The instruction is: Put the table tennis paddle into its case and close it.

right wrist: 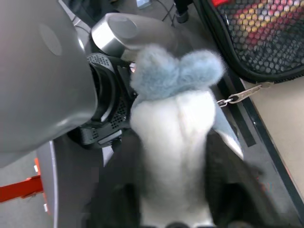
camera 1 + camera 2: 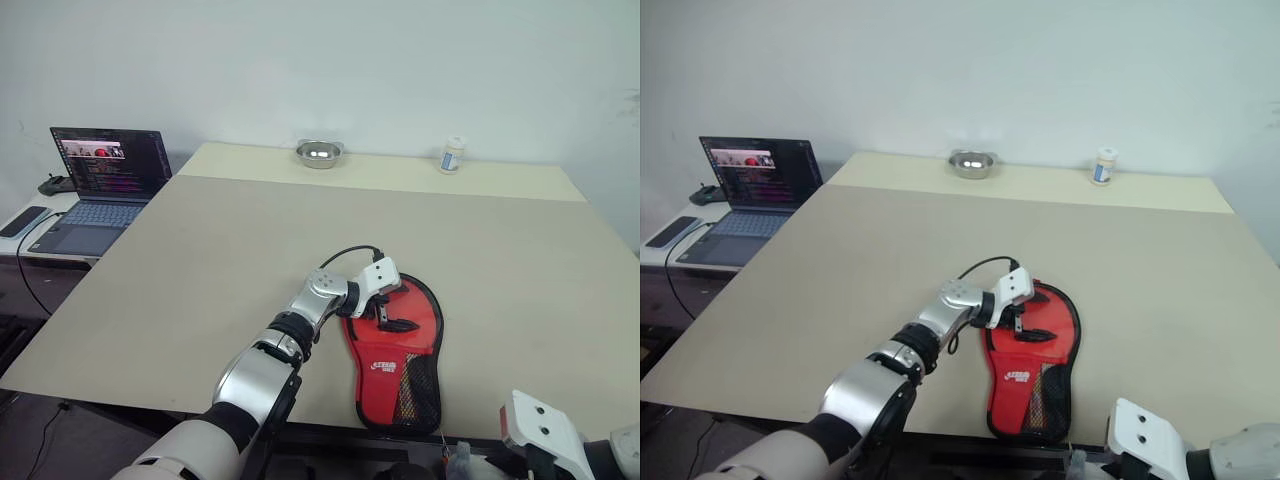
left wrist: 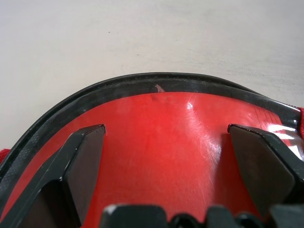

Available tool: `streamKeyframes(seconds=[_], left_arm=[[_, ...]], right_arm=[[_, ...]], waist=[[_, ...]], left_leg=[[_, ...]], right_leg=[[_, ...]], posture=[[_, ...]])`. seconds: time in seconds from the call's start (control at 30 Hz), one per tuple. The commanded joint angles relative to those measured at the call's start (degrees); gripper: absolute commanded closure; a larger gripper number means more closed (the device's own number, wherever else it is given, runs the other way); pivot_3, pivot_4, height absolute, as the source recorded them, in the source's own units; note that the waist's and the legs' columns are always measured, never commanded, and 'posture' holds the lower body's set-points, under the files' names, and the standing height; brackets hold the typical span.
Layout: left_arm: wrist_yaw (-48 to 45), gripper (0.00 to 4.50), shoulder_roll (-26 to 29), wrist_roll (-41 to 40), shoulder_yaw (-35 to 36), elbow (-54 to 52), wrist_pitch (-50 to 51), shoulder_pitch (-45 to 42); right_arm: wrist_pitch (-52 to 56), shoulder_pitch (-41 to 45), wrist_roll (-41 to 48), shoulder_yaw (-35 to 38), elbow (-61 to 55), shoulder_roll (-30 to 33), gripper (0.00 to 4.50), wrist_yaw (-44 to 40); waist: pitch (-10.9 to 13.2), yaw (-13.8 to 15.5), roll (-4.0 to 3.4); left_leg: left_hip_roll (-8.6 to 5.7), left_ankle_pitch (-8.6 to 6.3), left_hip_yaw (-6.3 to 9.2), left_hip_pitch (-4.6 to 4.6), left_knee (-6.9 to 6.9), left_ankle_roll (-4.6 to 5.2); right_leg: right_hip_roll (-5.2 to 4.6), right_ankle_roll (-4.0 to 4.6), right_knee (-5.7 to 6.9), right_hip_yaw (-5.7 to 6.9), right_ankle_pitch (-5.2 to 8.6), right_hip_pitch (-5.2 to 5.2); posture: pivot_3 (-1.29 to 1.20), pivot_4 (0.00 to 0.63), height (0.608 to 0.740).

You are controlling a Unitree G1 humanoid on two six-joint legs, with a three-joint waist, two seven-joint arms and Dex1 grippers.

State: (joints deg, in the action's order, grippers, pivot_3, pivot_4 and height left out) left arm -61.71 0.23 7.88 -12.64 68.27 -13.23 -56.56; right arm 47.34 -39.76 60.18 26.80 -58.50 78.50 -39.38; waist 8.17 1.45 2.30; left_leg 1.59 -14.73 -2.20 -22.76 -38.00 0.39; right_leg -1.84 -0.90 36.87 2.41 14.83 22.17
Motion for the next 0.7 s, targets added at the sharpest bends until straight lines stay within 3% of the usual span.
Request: streamKeyframes(seconds=[0.03, 0.17, 0.27, 0.37, 0.5, 0.7], left_arm=[[0.25, 0.0, -0.2, 4.3, -3.7, 3.86, 0.96, 2.6], [0.27, 0.0, -0.32, 3.93, -3.34, 3.81, 1.29, 2.35], [0.45, 0.0, -0.36, 3.59, -3.0, 3.67, 1.46, 2.13], [0.23, 0.0, 0.05, 3.13, -2.63, 2.86, 0.8, 1.81], [-3.28, 0.0, 2.23, 1.17, -1.39, -0.55, -0.91, 0.66], [-10.23, 0.0, 9.47, -5.59, 3.16, -12.35, 1.41, -0.44]], right_arm=[[2.54, 1.69, 4.81, 5.13, -1.5, -0.9, 1.42, -0.67], [5.14, 6.33, 3.93, 9.55, 2.95, -3.92, 0.04, -2.59], [4.13, 13.63, 1.11, 6.91, 9.42, -5.51, 0.01, -0.22], [-0.56, 23.9, -7.64, -2.49, 16.53, -8.89, 0.01, 3.95], [-5.17, 36.67, -15.79, -12.98, 25.28, -19.06, 0.01, 8.11], [-16.8, 49.4, -29.31, -22.49, 39.69, -33.17, 0.01, 9.42]], waist=[[0.0, 0.01, 0.0], [0.01, 0.01, 0.02], [0.0, -0.06, 0.01], [0.02, -0.11, 0.02], [0.07, -0.19, 0.06], [0.74, -1.32, -0.41]], left_leg=[[0.0, 0.0, 0.01, -0.01, 0.0, 0.0], [-0.01, 0.0, 0.01, -0.02, -0.01, 0.0], [-0.02, 0.0, 0.01, -0.01, -0.02, 0.0], [-0.03, 0.0, 0.0, 0.01, -0.01, 0.0], [-0.03, 0.01, 0.0, -0.05, 0.04, 0.01], [0.1, 0.01, -0.09, -0.3, 0.11, 0.02]], right_leg=[[0.0, 0.0, 0.0, 0.01, 0.0, 0.0], [-0.02, -0.01, -0.02, 0.02, 0.0, -0.01], [-0.07, -0.01, -0.01, 0.03, 0.0, -0.01], [-0.09, 0.0, -0.01, 0.03, 0.0, -0.01], [-0.08, 0.01, 0.0, 0.04, 0.01, 0.08], [0.48, 0.07, 0.17, -0.18, 0.02, 0.51]], posture=[[0.0, 0.15, 0.74], [0.0, 0.15, 0.74], [0.0, 0.15, 0.74], [0.0, 0.15, 0.74], [0.0, 0.15, 0.74], [0.0, 0.15, 0.74]])
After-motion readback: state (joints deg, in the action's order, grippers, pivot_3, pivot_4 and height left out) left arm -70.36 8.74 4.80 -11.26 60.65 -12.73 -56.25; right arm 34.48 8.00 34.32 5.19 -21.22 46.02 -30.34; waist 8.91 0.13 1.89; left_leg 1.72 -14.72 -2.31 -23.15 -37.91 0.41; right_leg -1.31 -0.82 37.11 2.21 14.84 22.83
